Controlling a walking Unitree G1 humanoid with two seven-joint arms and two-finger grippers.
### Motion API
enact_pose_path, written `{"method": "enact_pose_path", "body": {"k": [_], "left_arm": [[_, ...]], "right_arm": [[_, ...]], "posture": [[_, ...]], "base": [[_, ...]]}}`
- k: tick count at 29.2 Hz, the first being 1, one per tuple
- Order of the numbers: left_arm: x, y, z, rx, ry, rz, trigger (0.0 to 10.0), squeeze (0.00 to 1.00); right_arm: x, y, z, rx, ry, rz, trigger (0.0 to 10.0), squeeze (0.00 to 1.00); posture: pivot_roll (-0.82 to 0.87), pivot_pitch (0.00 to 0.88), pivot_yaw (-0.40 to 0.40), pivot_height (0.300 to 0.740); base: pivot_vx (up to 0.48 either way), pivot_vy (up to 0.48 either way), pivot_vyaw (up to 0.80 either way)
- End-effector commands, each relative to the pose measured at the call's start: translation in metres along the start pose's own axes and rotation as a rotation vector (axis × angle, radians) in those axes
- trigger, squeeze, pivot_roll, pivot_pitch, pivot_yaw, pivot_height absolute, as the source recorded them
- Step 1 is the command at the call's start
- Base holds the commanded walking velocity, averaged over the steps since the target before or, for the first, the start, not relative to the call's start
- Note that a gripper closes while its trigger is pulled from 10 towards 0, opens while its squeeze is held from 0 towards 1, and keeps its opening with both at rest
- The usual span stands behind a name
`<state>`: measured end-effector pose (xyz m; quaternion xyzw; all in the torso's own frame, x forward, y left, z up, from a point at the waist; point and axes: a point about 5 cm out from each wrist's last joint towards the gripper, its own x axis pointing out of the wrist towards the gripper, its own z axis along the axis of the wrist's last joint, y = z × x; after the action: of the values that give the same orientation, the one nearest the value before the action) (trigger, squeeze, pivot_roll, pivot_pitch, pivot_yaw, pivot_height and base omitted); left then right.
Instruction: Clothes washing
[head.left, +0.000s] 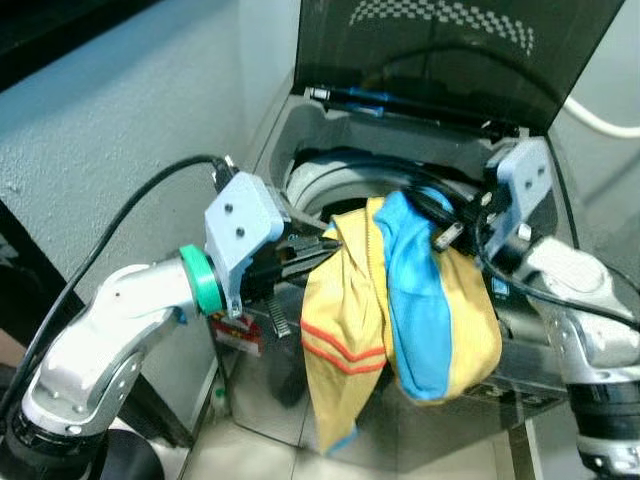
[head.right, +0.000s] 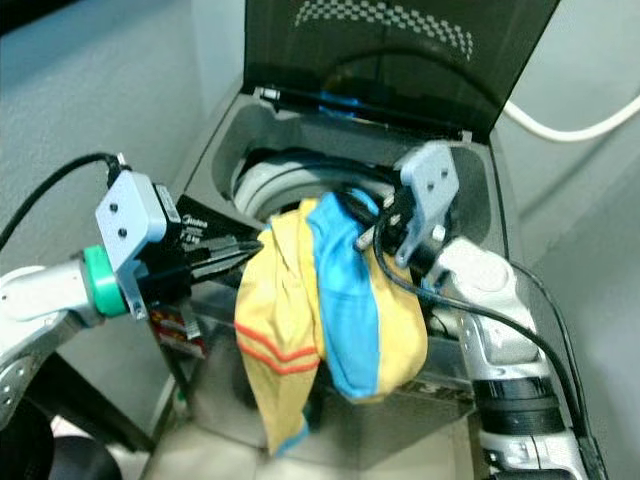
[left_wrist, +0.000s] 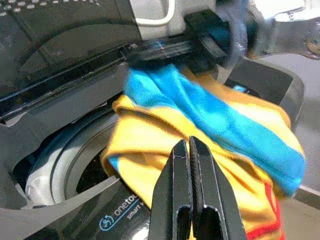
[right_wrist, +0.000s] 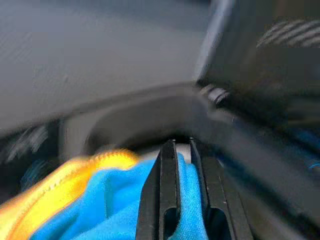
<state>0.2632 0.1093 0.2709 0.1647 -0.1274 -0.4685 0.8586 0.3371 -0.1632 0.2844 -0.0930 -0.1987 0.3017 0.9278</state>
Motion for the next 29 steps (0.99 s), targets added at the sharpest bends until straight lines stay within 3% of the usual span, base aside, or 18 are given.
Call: {"method": "enact_pose_path", "body": {"k": [1,2,3,4,5,6,8,11,12,15,16,17,20,21,22,24,28,29], "left_arm": [[0.003,-0.003,-0.001,-0.008,0.004,-0.017,10.0,0.00],[0.005,-0.004,-0.001,-0.010,-0.001,-0.016,10.0,0.00],[0.005,-0.004,-0.001,-0.010,-0.001,-0.016,10.0,0.00],[0.007,-0.004,-0.001,-0.012,-0.008,-0.016,10.0,0.00],[0.007,-0.004,-0.001,-0.012,-0.008,-0.016,10.0,0.00],[0.010,-0.005,0.000,-0.016,-0.016,-0.015,10.0,0.00],[0.012,-0.006,0.000,-0.019,-0.023,-0.016,10.0,0.00],[0.013,-0.007,0.000,-0.020,-0.028,-0.016,10.0,0.00],[0.015,-0.008,0.001,-0.023,-0.034,-0.016,10.0,0.00],[0.015,-0.008,0.001,-0.023,-0.034,-0.016,10.0,0.00],[0.016,-0.009,0.001,-0.025,-0.040,-0.015,10.0,0.00],[0.017,-0.010,0.001,-0.028,-0.043,-0.012,10.0,0.00],[0.017,-0.011,0.000,-0.031,-0.045,-0.008,10.0,0.00],[0.016,-0.012,0.000,-0.034,-0.042,-0.004,10.0,0.00],[0.016,-0.012,0.000,-0.034,-0.042,-0.004,10.0,0.00],[0.015,-0.013,-0.001,-0.037,-0.036,-0.004,10.0,0.00],[0.014,-0.013,-0.002,-0.037,-0.034,-0.004,10.0,0.00],[0.015,-0.014,-0.002,-0.039,-0.031,-0.008,10.0,0.00]], "right_arm": [[0.015,-0.009,0.021,-0.048,-0.098,-0.089,0.0,0.00],[0.031,-0.014,0.034,-0.057,-0.151,-0.159,0.0,0.00],[0.031,-0.014,0.034,-0.057,-0.151,-0.159,0.0,0.00],[0.045,-0.017,0.046,-0.074,-0.192,-0.212,0.0,0.00],[0.045,-0.017,0.046,-0.074,-0.192,-0.212,0.0,0.00],[0.059,-0.020,0.057,-0.074,-0.228,-0.273,0.0,0.00],[0.069,-0.022,0.066,-0.076,-0.254,-0.318,0.0,0.00],[0.074,-0.022,0.072,-0.076,-0.268,-0.344,0.0,0.00],[0.084,-0.027,0.079,-0.099,-0.273,-0.453,1.2,0.00],[0.084,-0.027,0.079,-0.099,-0.273,-0.453,1.2,0.00],[0.089,-0.033,0.084,-0.129,-0.269,-0.577,1.3,0.00],[0.091,-0.038,0.082,-0.184,-0.236,-0.689,10.0,0.00],[0.091,-0.042,0.078,-0.214,-0.208,-0.758,10.0,0.00],[0.089,-0.044,0.066,-0.245,-0.160,-0.784,10.0,0.00],[0.089,-0.044,0.066,-0.245,-0.160,-0.784,10.0,0.00],[0.084,-0.045,0.040,-0.295,-0.068,-0.781,10.0,0.00],[0.083,-0.044,0.033,-0.315,-0.040,-0.776,10.0,0.00],[0.078,-0.042,0.012,-0.358,0.026,-0.755,10.0,0.00]], "posture": [[0.09,0.090,-0.001,0.740],[0.09,0.092,-0.002,0.740],[0.09,0.092,-0.002,0.740],[0.08,0.091,-0.003,0.740],[0.08,0.091,-0.003,0.740],[0.08,0.090,-0.006,0.740],[0.08,0.090,-0.007,0.740],[0.08,0.090,-0.007,0.740],[0.08,0.086,-0.017,0.740],[0.08,0.086,-0.017,0.740],[0.08,0.085,-0.024,0.740],[0.08,0.085,-0.028,0.740],[0.09,0.088,-0.035,0.740],[0.09,0.091,-0.037,0.740],[0.09,0.091,-0.037,0.740],[0.09,0.092,-0.036,0.740],[0.09,0.092,-0.036,0.740],[0.10,0.092,-0.030,0.740]], "base": [[0.000,0.000,0.00],[0.000,0.000,0.00],[0.000,0.000,0.00],[0.000,0.000,0.00],[0.000,0.000,0.00],[0.000,0.000,0.00],[0.000,0.000,0.00],[0.000,0.000,0.00],[0.000,0.000,0.00],[0.000,0.000,0.00],[0.000,0.000,0.00],[0.000,0.000,0.00],[0.000,0.000,0.00],[0.000,0.000,0.00],[0.000,0.000,0.00],[0.000,0.000,0.00],[0.000,0.000,0.00],[0.000,0.000,0.00]]}}
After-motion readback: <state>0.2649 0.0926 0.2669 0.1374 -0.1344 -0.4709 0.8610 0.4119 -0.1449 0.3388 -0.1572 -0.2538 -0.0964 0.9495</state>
